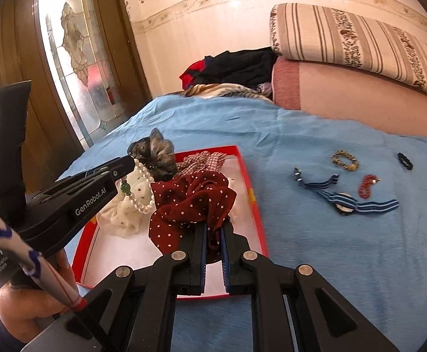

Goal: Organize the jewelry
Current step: 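Carry the held pearl bracelet and red polka-dot scrunchie over to the red-rimmed box, then lower both held items into the box and open both tools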

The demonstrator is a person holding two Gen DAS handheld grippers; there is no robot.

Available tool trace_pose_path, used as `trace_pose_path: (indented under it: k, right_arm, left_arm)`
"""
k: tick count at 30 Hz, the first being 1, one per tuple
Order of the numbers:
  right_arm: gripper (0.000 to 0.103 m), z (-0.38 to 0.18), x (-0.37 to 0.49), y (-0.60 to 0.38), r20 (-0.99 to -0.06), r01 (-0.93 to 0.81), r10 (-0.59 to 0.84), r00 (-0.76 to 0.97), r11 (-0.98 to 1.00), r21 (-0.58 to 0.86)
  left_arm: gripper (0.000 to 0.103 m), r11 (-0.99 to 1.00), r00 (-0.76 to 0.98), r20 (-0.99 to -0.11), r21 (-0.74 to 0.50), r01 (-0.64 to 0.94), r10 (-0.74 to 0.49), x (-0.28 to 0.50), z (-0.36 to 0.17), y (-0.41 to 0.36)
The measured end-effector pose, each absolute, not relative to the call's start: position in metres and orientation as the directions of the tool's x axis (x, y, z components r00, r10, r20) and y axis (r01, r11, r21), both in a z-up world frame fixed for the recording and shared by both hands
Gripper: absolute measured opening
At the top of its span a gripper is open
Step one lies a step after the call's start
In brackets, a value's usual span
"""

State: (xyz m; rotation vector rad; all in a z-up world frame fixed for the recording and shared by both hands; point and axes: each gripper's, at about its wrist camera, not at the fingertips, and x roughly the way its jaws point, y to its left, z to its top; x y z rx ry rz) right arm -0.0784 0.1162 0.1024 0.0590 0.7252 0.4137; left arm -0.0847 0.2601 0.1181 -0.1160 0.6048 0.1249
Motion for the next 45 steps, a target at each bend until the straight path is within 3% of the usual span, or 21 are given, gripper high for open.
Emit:
trace_pose_path:
  k: [15, 45]
  right_arm:
    - [0.01, 0.068, -0.065, 0.139, -0.703, -0.345, 0.375, 0.605, 0.919, 0.193]
    - [0.011, 0.042, -0.046, 0.161, -0.762, -0.353, 0.359, 0.539, 0.917, 0.183]
  left_arm:
    - [0.009, 0.977, 0.747, -0.657, -0.08, -0.198, 0.098, -0.076, 0.092, 0.28]
    - [0.009, 0.968, 0.69, -0.713, -0.067, -0.244, 0.125, -0.063, 0.074, 0.291]
